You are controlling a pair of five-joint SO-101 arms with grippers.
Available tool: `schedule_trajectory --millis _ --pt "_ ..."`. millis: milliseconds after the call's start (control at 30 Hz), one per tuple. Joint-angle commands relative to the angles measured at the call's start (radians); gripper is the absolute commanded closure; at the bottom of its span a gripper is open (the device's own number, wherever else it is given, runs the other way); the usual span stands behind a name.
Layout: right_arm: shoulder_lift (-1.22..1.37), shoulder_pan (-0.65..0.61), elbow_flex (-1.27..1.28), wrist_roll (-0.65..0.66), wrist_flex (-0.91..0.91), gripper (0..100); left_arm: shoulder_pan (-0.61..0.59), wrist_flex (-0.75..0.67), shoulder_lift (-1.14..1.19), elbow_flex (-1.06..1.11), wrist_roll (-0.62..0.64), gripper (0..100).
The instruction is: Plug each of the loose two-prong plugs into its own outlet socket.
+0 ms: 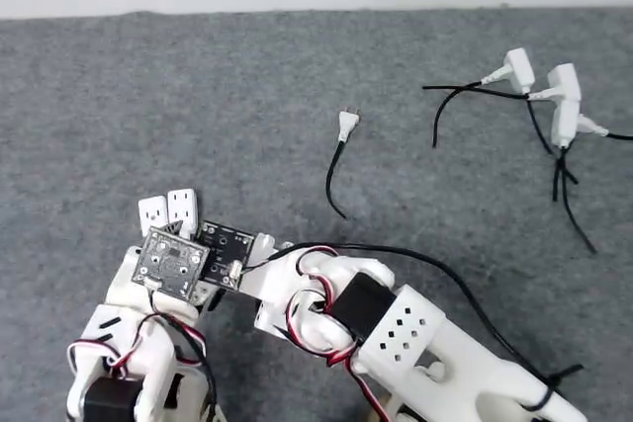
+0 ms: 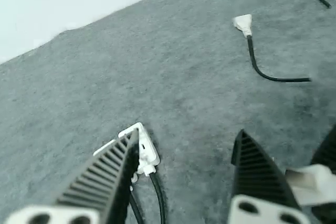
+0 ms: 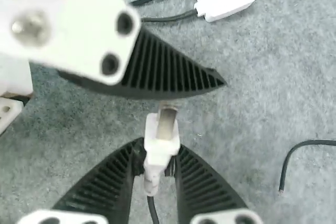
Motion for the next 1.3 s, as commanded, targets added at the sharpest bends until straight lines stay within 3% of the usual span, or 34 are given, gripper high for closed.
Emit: schedule_trajectory --millis 0,1267 --pt "-0.022 0.002 -0.069 0.006 0.002 98.9 0.051 0.006 -0.017 -0.041 -0.020 71" --pt "-0.096 0.053 -0.247 0.005 0.154 98.9 0.046 -0.092 -0.017 0.166 -0.015 71"
